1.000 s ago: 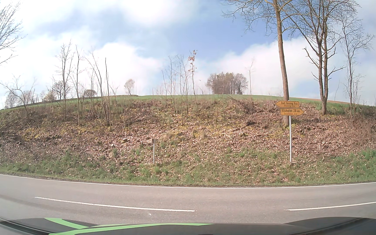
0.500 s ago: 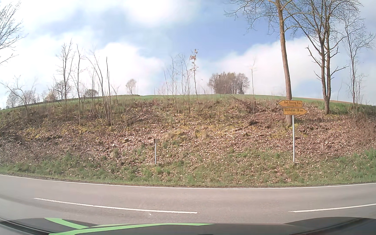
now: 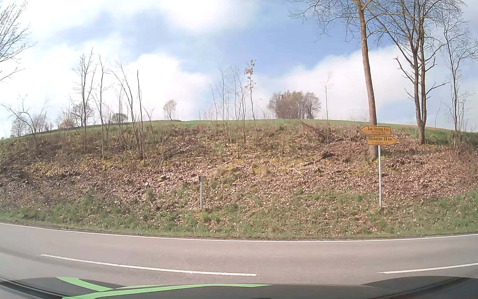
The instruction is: Follow the waypoints while adhering to traffic rules and regulations
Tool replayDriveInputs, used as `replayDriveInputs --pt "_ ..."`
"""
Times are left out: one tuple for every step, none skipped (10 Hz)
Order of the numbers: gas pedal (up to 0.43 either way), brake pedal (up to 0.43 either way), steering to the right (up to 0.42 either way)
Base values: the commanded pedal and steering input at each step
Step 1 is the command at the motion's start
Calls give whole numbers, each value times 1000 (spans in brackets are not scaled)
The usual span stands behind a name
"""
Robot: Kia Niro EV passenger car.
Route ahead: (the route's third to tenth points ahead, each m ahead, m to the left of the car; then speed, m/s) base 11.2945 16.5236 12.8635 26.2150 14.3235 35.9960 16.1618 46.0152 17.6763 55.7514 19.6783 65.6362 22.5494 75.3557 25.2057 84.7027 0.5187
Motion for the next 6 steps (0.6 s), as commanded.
replayDriveInputs --pt "0 220 -173" --pt "0 220 -173" --pt "0 220 -173" --pt "0 220 -173" --pt "0 213 -173" --pt "0 0 -173"
